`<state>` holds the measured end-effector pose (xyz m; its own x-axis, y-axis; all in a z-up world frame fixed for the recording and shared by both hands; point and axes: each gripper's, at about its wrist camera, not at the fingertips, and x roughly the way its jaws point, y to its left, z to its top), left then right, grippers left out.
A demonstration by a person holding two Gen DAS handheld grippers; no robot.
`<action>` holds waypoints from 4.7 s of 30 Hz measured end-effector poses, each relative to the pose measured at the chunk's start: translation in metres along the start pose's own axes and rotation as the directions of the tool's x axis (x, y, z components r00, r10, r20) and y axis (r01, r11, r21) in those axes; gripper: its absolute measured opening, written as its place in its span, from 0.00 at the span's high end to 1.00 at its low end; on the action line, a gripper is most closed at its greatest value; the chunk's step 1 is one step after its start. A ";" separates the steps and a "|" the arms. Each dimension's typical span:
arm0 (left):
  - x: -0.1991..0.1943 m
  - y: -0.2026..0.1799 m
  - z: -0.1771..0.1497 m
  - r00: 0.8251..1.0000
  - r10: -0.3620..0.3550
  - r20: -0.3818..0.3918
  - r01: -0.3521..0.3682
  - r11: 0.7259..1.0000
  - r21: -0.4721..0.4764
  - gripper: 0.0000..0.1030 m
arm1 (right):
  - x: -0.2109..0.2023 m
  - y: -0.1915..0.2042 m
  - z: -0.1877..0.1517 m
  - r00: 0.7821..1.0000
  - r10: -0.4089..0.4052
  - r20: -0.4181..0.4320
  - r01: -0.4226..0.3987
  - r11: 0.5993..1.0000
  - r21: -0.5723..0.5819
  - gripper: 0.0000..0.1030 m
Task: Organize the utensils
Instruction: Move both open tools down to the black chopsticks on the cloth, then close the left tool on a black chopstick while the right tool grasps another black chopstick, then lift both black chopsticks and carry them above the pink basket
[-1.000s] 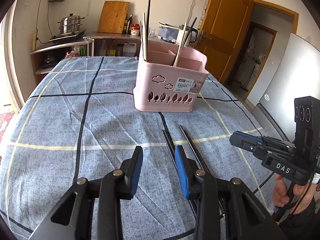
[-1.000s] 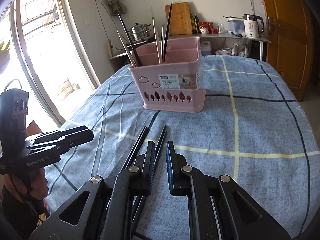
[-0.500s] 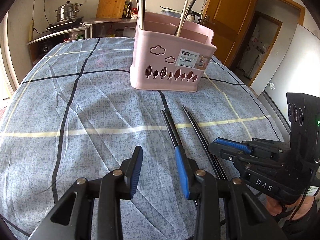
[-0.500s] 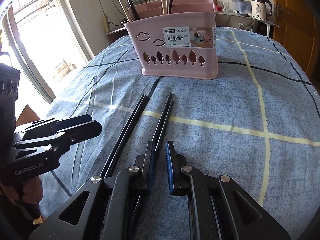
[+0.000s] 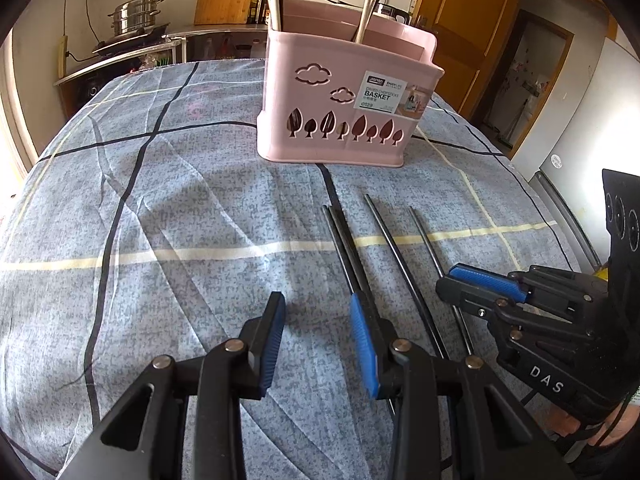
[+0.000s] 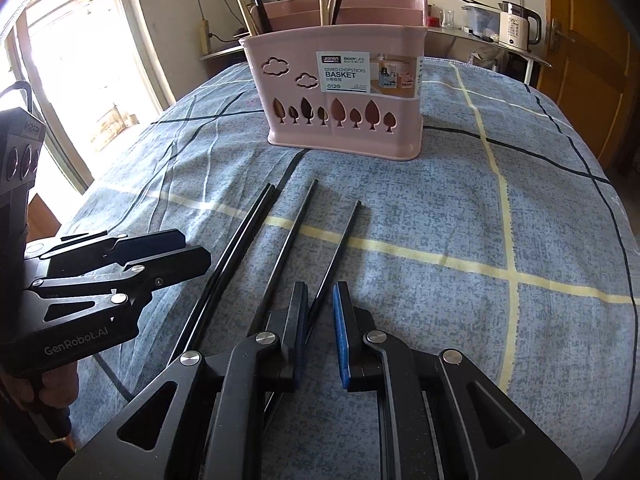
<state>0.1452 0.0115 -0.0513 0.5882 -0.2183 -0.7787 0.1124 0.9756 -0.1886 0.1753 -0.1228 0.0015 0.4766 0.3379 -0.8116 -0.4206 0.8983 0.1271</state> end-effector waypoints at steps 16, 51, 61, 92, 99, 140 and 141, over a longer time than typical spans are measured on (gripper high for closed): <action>0.006 -0.021 0.000 0.998 0.069 0.007 -0.070 0.997 0.042 0.53 | -0.004 -0.012 -0.002 1.000 0.006 0.008 -0.006 1.000 0.031 0.88; 0.006 -0.010 0.000 0.987 0.161 0.018 -0.162 0.985 0.059 0.71 | -0.005 -0.022 0.000 1.000 0.001 0.008 -0.002 0.999 0.050 0.88; 0.004 0.021 0.015 0.996 0.078 -0.052 -0.077 0.996 0.035 0.86 | -0.002 -0.037 0.010 1.000 -0.026 -0.007 0.027 0.997 0.078 0.87; -0.058 -0.005 0.071 0.994 0.018 0.105 -0.026 0.997 0.071 0.94 | -0.057 -0.031 0.070 0.987 0.010 0.160 -0.020 0.998 0.061 0.95; -0.117 -0.011 0.093 0.971 -0.018 0.240 -0.008 0.994 0.109 0.95 | -0.111 -0.024 0.087 0.955 0.005 0.296 -0.013 1.000 0.025 0.95; -0.183 -0.011 0.191 0.914 -0.086 0.396 0.037 0.991 0.130 0.95 | -0.182 0.008 0.173 0.853 0.065 0.518 -0.027 0.996 -0.080 0.96; -0.183 -0.010 0.197 0.911 -0.088 0.403 0.038 0.991 0.129 0.95 | -0.182 0.009 0.178 0.847 0.070 0.527 -0.032 0.996 -0.081 0.96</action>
<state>0.1941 0.0462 0.2114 0.8490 -0.2748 -0.4513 0.2374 0.9614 -0.1390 0.2219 -0.1264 0.2521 0.7809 0.4971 -0.3782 -0.4966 0.8614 0.1068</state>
